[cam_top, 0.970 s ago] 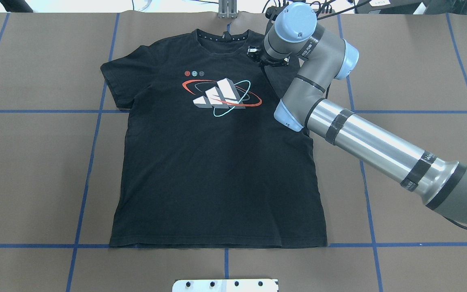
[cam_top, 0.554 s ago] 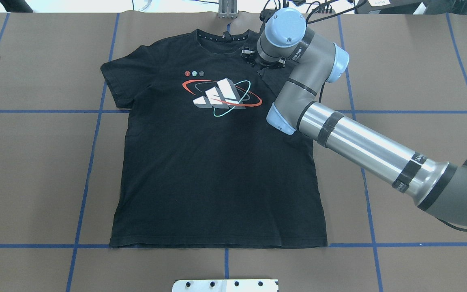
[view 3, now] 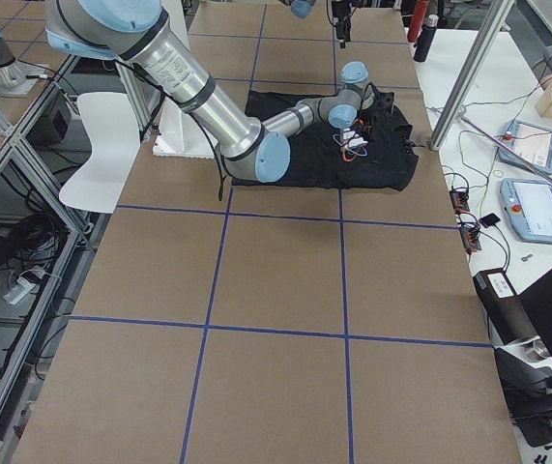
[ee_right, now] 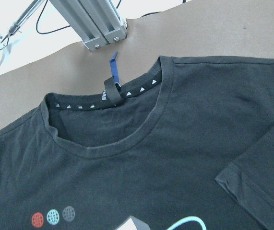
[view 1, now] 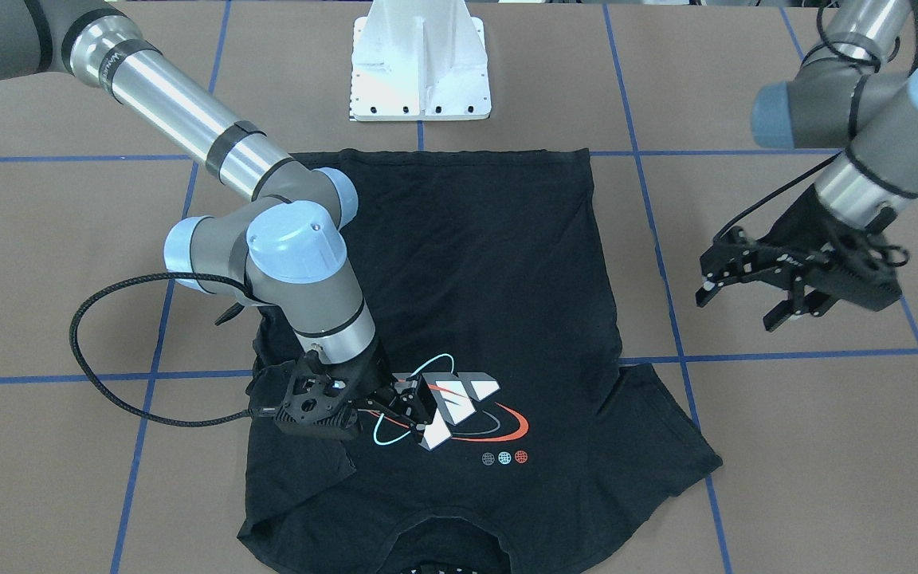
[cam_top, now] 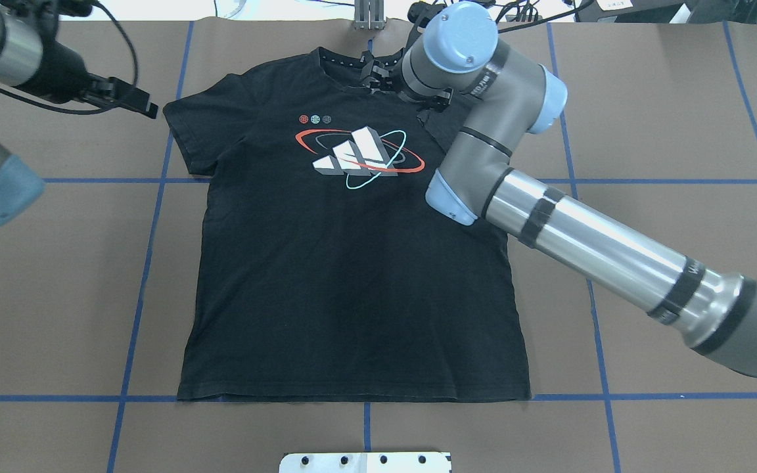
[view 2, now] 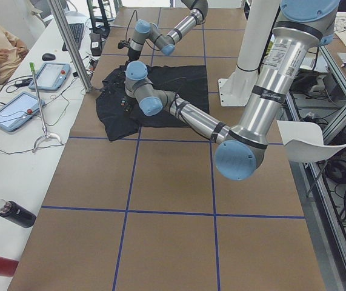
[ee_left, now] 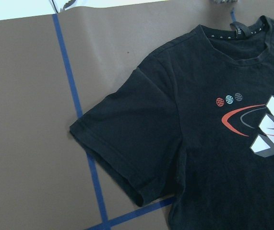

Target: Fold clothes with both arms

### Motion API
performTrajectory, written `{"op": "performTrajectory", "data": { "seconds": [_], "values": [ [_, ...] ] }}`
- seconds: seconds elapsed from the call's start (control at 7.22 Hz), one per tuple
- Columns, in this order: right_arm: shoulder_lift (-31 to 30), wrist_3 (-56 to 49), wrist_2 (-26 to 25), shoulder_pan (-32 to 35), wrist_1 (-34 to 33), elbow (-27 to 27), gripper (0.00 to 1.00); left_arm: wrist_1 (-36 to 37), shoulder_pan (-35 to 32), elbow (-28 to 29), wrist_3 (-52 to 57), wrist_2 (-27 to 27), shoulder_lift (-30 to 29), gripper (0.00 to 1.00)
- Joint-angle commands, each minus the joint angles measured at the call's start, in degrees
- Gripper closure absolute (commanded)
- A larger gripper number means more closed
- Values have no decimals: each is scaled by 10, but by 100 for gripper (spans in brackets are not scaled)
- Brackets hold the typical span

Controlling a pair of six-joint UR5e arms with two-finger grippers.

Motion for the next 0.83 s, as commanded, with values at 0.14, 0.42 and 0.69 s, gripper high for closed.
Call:
{"op": "performTrajectory", "data": {
  "seconds": [0.14, 0.42, 0.69],
  "values": [
    [-153, 0, 45, 2, -12, 201, 0, -186, -6, 213, 37, 7, -33, 6],
    [-183, -2, 46, 3, -8, 217, 0, -250, -7, 315, 12, 8, -77, 17],
    [-191, -3, 43, 2, -6, 223, 0, -307, -7, 396, -2, 35, -115, 37]
  ]
}}
